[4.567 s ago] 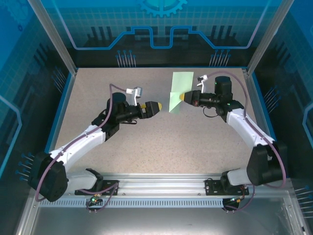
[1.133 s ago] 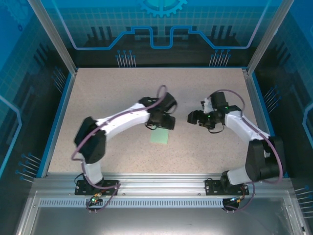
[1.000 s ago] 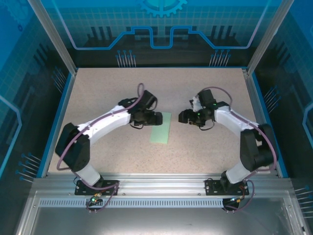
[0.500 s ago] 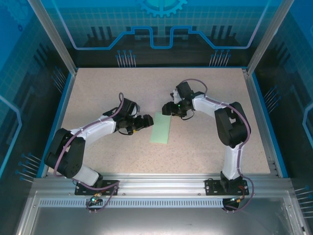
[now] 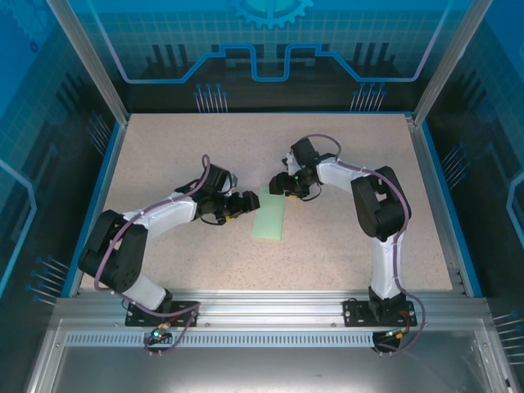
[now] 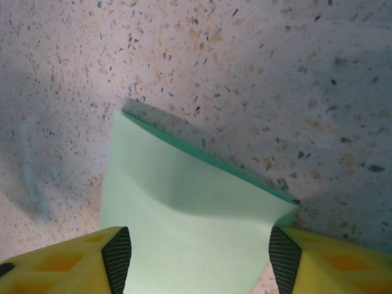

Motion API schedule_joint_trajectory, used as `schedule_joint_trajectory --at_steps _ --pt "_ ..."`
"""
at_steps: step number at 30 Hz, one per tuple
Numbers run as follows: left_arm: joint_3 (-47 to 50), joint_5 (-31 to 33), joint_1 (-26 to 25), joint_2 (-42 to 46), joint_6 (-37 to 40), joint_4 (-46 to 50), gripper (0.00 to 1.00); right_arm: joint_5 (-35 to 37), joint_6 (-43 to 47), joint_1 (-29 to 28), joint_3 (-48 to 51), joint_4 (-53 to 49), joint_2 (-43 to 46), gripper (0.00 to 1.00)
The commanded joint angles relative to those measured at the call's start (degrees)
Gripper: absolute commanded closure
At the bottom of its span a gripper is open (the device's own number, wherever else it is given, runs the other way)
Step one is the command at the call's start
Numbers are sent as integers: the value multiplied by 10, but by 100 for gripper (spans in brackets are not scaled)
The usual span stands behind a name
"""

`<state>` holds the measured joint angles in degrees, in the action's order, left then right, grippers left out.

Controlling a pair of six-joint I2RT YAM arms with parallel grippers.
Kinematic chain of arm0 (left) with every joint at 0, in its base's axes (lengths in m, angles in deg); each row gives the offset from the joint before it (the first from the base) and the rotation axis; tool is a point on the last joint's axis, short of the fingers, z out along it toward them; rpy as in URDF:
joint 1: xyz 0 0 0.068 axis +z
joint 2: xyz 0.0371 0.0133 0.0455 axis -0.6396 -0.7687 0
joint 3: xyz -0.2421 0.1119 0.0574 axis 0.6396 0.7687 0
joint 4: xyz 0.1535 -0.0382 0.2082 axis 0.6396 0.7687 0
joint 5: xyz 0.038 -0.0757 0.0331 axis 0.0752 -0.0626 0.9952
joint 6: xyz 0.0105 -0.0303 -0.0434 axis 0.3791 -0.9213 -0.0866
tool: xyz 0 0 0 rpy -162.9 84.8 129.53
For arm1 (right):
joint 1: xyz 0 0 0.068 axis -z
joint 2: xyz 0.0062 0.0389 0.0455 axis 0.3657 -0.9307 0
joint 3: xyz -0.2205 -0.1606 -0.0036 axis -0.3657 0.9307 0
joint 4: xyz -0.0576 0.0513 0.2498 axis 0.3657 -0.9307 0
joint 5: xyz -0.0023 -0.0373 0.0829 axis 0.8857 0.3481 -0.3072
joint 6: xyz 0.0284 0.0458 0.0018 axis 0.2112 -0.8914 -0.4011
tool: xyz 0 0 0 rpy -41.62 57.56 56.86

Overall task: Fold a paper plane with a square sheet of paper (fold left side to right side)
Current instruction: Third fold the triangle at the center of the table.

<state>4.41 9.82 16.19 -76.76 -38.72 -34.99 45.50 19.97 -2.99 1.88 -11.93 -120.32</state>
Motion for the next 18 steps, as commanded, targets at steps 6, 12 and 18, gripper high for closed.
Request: schedule_joint_trajectory --at_steps 6,12,18 --pt "-14 -52 5 -42 -10 -20 17 40 18 -8 -27 -66 -38 37" --pt "-33 -79 4 -81 -17 -38 26 38 27 -8 -26 -67 -38 44" --pt "-58 -88 2 -123 -14 -41 31 38 29 -8 -24 -68 -39 47"
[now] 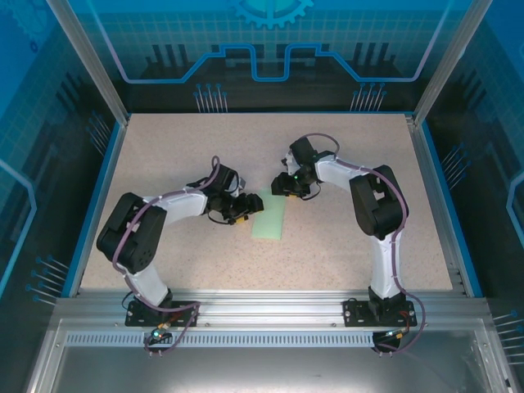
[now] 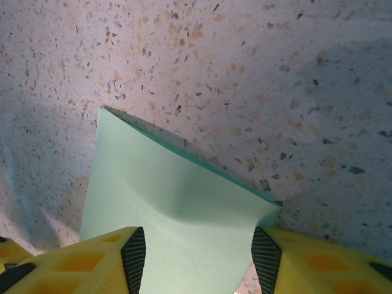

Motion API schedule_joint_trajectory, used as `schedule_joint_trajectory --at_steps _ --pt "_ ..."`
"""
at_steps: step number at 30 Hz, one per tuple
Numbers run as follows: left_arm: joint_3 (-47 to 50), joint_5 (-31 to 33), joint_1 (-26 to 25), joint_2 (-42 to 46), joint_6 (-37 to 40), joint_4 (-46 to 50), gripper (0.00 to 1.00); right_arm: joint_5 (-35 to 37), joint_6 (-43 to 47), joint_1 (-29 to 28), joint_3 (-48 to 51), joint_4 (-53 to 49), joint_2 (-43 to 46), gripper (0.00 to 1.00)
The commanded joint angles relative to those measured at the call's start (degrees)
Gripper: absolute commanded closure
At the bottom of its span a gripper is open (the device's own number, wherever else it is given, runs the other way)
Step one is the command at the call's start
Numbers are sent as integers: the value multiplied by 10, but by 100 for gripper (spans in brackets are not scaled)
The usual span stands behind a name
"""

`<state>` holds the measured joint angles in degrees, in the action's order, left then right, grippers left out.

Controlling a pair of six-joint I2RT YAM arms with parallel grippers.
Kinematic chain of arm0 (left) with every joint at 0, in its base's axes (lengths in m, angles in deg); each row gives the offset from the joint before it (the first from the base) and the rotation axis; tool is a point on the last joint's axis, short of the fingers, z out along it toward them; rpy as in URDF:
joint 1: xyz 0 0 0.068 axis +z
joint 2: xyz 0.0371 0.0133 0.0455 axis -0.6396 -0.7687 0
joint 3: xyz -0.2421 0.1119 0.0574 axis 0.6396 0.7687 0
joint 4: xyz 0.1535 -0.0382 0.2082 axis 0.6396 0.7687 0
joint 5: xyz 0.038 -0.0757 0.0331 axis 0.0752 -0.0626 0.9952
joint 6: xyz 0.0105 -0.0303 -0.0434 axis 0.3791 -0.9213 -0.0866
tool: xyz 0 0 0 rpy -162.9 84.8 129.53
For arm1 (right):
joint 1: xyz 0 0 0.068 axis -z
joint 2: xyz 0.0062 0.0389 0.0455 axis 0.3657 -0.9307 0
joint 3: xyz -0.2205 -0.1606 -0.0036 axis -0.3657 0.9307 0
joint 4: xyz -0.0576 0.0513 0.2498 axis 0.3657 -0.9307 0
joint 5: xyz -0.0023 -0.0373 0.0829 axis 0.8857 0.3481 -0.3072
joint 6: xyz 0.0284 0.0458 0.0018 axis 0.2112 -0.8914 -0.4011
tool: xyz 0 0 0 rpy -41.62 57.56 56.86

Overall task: Fold a paper plane with a square sheet of paper (fold left side to right side)
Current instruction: Third fold the triangle at the center of the table.

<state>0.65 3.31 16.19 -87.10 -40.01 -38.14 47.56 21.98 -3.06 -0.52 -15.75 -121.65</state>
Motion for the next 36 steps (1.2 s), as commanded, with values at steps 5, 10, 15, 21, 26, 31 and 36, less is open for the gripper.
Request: schedule_joint_trajectory --at_steps 5,10,15,21,26,31,36 --pt "-40 -25 2 -50 12 -6 33 14 10 -7 2 -28 -26 48" --pt "-56 -25 3 -72 24 -2 35 10 11 -7 3 -26 -28 48" --pt "-62 -33 1 -86 31 -3 37 8 8 -6 2 -24 -30 48" --pt "-57 -44 -3 -84 31 -9 45 5 8 -7 -2 -25 -32 49" --pt "-44 -33 -3 -64 31 -8 49 5 9 -7 0 -23 -32 49" --pt "-30 -39 -3 -45 28 -18 52 2 8 -7 2 -22 -33 49" --pt "-21 -52 -3 -24 20 -32 52 2 8 -7 2 -20 -35 49"
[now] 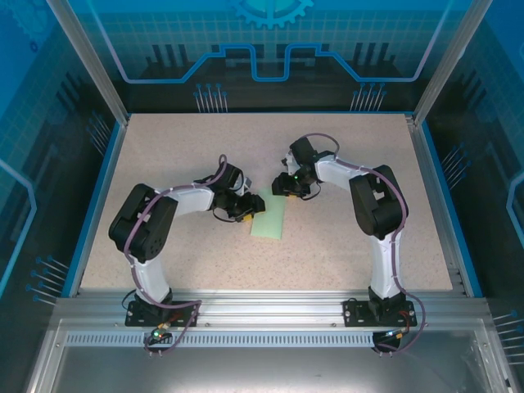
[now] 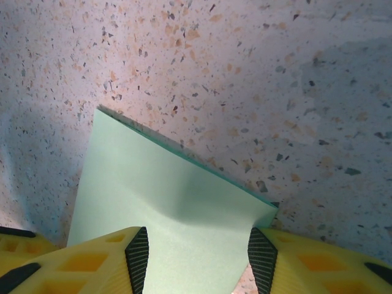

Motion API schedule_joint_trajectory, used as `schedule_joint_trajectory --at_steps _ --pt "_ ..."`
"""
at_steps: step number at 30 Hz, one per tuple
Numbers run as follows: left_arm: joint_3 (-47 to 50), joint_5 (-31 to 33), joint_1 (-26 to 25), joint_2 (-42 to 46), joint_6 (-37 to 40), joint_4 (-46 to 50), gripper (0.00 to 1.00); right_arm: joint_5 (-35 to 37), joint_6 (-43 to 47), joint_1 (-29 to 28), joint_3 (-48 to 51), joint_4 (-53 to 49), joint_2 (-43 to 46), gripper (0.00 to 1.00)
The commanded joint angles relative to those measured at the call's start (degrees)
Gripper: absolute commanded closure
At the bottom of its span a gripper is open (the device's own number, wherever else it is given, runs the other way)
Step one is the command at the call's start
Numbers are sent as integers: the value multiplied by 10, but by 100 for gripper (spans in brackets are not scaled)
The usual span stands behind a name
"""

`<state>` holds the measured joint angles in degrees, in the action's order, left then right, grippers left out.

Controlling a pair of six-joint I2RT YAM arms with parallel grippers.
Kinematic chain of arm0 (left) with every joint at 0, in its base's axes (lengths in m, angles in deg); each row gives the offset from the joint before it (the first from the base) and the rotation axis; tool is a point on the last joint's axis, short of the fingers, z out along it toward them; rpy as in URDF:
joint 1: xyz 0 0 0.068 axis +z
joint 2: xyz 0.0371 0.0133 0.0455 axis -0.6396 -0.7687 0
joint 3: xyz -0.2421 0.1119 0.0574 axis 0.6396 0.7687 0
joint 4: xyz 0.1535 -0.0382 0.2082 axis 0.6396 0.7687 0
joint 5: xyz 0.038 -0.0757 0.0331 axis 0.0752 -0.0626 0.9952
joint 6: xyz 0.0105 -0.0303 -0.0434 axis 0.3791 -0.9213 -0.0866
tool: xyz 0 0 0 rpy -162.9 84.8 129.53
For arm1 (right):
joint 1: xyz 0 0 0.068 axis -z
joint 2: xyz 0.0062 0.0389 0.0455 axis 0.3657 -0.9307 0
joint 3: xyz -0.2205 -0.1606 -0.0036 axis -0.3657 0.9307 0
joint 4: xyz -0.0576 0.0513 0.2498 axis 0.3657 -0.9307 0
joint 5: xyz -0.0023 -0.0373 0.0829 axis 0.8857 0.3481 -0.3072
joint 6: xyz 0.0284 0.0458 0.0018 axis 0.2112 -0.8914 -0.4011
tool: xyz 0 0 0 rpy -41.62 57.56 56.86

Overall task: Fold a paper plane with a square sheet of paper (fold left side to right side)
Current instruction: Third fold the triangle at the center of the table.

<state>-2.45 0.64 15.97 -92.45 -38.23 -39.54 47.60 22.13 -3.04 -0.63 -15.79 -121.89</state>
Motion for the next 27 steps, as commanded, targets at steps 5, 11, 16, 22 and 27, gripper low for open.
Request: schedule_joint_trajectory --at_steps 5,11,16,22,27 --pt "14 -34 -1 38 -4 -29 53 -3 4 -7 3 -18 -34 49" --pt "12 -18 -1 22 2 -15 60 -3 5 -7 4 -16 -31 49" --pt "13 2 -1 18 8 -3 67 -2 7 -7 3 -15 -28 49" --pt "15 13 -1 18 15 8 67 0 7 -7 4 -15 -32 48" --pt "23 0 -1 21 10 -8 65 -2 7 -7 3 -15 -33 48"
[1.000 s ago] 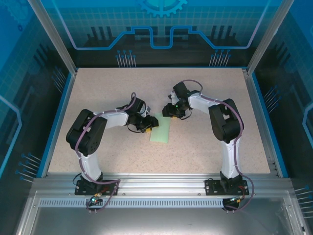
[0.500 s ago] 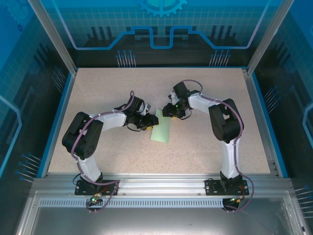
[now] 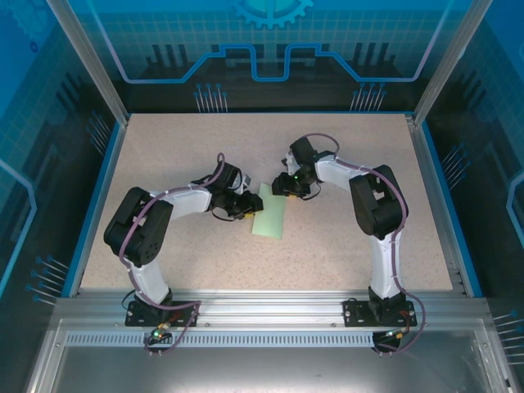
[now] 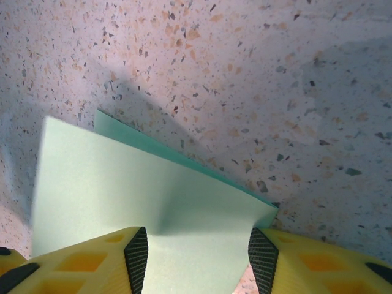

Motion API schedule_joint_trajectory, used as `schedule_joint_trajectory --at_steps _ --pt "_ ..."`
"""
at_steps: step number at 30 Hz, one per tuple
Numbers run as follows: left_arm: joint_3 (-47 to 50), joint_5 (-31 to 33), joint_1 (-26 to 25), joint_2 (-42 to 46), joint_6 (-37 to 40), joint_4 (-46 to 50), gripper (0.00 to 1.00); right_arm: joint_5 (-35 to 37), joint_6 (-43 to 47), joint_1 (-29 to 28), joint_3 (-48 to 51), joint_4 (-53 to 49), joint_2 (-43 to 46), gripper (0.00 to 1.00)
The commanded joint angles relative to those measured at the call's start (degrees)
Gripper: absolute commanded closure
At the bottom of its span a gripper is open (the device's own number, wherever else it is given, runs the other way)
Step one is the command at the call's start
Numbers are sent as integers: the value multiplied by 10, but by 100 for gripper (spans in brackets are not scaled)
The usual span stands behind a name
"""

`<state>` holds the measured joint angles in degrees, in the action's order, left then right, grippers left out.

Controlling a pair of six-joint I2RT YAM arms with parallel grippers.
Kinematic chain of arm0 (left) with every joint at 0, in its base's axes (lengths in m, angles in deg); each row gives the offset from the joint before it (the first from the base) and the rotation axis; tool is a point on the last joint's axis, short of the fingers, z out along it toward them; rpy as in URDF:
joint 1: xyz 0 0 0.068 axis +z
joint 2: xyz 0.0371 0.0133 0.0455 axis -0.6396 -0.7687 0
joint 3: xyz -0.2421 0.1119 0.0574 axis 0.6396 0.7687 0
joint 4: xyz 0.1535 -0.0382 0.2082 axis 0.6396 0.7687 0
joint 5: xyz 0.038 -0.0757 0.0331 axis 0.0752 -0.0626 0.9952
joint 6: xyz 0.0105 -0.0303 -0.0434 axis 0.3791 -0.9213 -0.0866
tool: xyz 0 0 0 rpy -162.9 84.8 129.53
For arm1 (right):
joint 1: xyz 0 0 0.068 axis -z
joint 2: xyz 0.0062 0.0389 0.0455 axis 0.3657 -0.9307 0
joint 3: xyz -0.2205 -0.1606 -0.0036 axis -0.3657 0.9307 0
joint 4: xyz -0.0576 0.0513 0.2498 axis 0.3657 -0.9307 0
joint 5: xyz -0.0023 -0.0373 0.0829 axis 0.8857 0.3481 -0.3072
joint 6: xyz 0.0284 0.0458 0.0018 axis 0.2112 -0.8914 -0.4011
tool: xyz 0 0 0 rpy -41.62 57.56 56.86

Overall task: Fold a paper plane with a square sheet of paper (fold left side to right side)
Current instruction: Third fold the triangle at the center of the table.

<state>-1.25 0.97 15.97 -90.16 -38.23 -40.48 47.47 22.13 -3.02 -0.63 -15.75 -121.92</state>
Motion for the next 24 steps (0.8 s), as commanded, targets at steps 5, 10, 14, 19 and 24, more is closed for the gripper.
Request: schedule_joint_trajectory --at_steps 5,10,14,19,24 --pt "18 -10 -1 6 2 -12 64 -2 8 -7 0 -18 -34 48" --pt "22 -2 -1 8 4 -8 69 -2 8 -8 -2 -17 -35 48" --pt "23 5 -1 6 4 -3 75 -3 10 -8 -1 -16 -34 48" --pt "20 20 -1 6 14 16 79 -1 14 -7 -3 -16 -33 48" --pt "21 23 -1 7 17 20 86 1 25 -7 5 0 -13 47"
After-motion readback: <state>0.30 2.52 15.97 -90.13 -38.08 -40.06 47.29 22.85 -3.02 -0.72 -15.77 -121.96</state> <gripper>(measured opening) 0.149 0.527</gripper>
